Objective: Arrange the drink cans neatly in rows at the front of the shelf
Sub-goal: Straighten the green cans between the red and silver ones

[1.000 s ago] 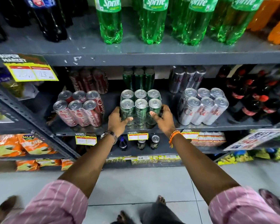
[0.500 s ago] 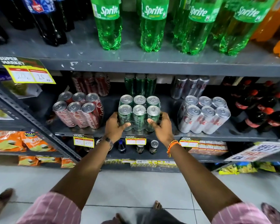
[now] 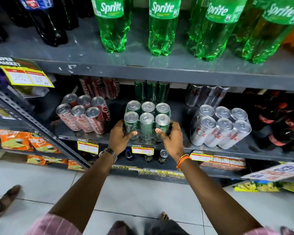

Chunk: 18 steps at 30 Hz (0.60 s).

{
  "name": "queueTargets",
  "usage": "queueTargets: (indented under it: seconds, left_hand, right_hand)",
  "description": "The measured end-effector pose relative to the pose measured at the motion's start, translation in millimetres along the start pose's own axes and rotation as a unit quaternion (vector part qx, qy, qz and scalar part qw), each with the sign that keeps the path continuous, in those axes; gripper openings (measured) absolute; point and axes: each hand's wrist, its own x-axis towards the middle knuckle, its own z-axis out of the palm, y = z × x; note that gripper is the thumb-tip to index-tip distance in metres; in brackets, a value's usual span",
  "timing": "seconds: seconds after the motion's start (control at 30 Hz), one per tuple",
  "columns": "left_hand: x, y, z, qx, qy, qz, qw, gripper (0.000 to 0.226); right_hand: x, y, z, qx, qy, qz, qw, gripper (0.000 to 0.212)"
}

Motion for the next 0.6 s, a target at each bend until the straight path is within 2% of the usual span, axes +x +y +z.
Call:
queueTargets:
  seconds: [0.27, 0.33, 0.4, 0.47, 0.53, 0.6]
  left_hand:
    - [3.2, -3.6, -2.9, 0.004, -0.017, 0.014, 1.0, 0.063]
    - [1.1, 0.1, -6.2, 0.025, -0.024, 0.035, 0.999, 0.069]
    - [-8.3, -0.6, -15.6, 0.013, -0.023, 0.043, 0.999, 0.08]
    - [-26.6, -5.5, -34.3, -0.023, 0.015, 0.044, 0.999, 0.076]
    - [-44.8, -17.4, -66.3, -0.026, 0.098, 0.075, 0.992, 0.065]
    - [-51.9, -31.4, -103.4, -0.016, 0.188, 0.099, 0.977, 0.063]
  right_hand:
    - [-5.7, 2.2, 6.4, 0.004, 0.017, -0.008, 1.0, 0.059]
    - [-6.7, -1.0, 8.9, 0.012, 0.029, 0.001, 0.999, 0.062]
    - [-12.4, -9.2, 14.4, -0.008, 0.091, 0.005, 0.996, 0.072]
    - [-26.1, -23.0, 23.5, -0.056, 0.205, -0.031, 0.977, 0.075]
    - [-46.2, -45.4, 45.8, -0.077, 0.283, -0.127, 0.947, 0.062]
    - [-59.5, -66.2, 81.5, -0.041, 0.247, -0.188, 0.95, 0.046]
